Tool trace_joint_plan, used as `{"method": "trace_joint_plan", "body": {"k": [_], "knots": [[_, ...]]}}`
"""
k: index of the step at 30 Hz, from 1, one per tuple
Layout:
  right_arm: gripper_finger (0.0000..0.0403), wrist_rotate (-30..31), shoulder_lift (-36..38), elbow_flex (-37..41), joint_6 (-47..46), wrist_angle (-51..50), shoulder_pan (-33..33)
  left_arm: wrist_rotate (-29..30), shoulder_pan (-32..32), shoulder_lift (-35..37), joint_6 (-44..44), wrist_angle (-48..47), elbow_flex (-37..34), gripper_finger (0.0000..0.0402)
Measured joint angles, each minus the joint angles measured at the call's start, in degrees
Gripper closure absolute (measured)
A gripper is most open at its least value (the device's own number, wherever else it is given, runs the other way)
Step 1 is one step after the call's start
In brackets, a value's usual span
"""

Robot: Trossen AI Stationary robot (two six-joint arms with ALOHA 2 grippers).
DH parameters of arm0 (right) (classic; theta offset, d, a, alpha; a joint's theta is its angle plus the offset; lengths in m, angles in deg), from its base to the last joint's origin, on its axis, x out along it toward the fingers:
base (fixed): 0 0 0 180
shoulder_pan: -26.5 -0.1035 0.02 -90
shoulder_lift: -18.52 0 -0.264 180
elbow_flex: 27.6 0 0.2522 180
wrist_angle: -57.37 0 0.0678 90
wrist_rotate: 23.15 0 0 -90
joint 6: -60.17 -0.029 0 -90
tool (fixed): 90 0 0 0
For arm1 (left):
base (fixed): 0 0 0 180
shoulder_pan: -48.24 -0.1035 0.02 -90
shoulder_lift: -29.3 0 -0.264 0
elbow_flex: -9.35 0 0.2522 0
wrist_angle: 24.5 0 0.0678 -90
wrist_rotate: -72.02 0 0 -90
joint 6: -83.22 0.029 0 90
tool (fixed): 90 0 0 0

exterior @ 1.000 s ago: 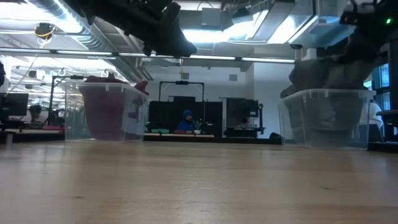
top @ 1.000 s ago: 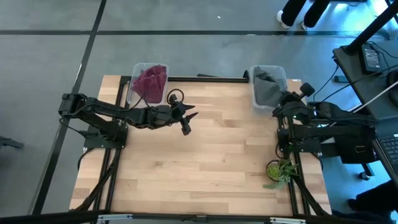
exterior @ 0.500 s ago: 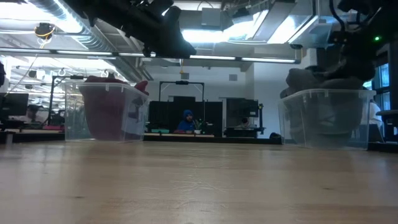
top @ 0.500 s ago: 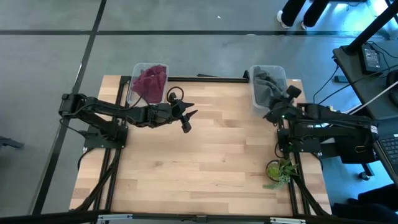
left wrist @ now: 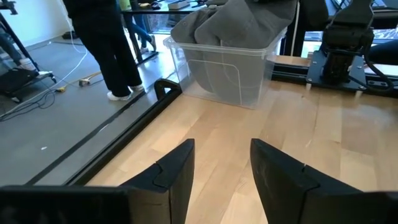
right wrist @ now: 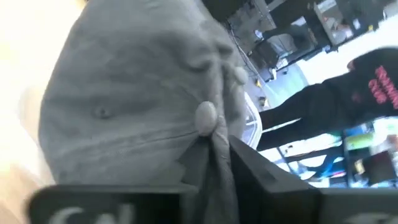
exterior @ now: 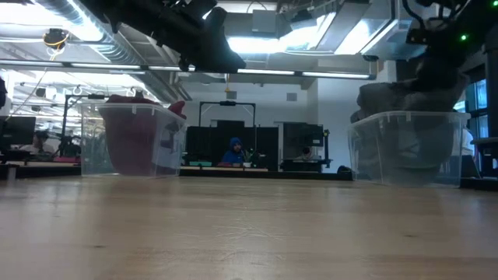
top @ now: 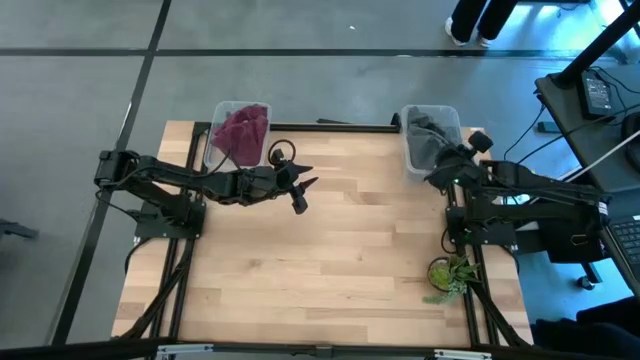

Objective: Pick & Place hat
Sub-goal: Put the gray cap into the right transparent bin

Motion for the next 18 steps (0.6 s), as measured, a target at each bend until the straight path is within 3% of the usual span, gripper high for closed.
{"method": "trace_joint_plan", "body": {"k": [7,10,18], "knots": [[0.0234,-0.2,0.0,-4.9,-12.4,-0.3,0.0,0.0,0.0,0.0,-0.1,0.0,0.0,0.0252],[0.0189,-3.3,0.0,-8.8,-13.5,-0.6,0.0,0.0,0.0,0.0,-0.1,0.0,0.0,0.0253],[0.0140,-14.2,0.0,-17.1,-11.5,-1.9,0.0,0.0,0.0,0.0,0.0,-0.5,0.0,0.0250]]}}
